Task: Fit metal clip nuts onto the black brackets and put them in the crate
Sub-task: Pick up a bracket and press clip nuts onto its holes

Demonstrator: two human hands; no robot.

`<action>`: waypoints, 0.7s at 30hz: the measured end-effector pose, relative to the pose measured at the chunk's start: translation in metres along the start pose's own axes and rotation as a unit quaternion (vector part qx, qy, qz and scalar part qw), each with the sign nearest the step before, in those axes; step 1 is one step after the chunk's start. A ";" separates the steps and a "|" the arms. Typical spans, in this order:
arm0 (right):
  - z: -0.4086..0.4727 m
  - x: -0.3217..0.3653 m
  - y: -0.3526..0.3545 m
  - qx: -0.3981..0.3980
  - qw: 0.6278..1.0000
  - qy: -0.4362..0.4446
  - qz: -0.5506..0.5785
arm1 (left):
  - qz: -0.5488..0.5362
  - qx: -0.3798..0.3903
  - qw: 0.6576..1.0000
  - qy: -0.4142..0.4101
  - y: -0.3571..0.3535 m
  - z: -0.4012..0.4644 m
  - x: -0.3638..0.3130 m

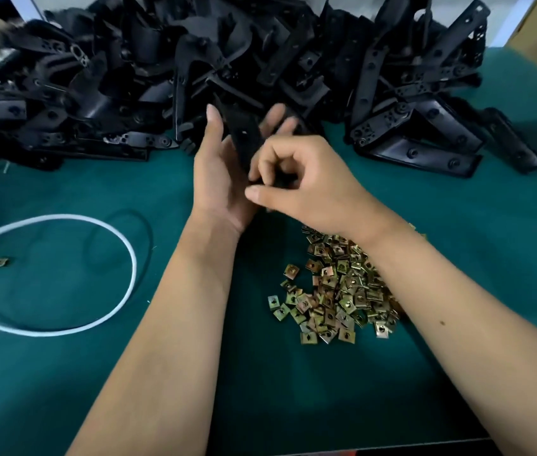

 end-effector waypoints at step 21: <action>-0.043 -0.058 0.025 0.110 0.965 -0.128 -0.199 | 0.713 -0.156 0.629 -0.267 -0.027 -0.017 -0.017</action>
Point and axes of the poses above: each hand's wrist, its own z-axis towards the middle knuckle, its own y-axis out of the back of the hand, x = y × z, the point moved 10 cm from there along z, towards the middle knuckle, and after that the axes turned 6 degrees about y, right-handed, at the moved point
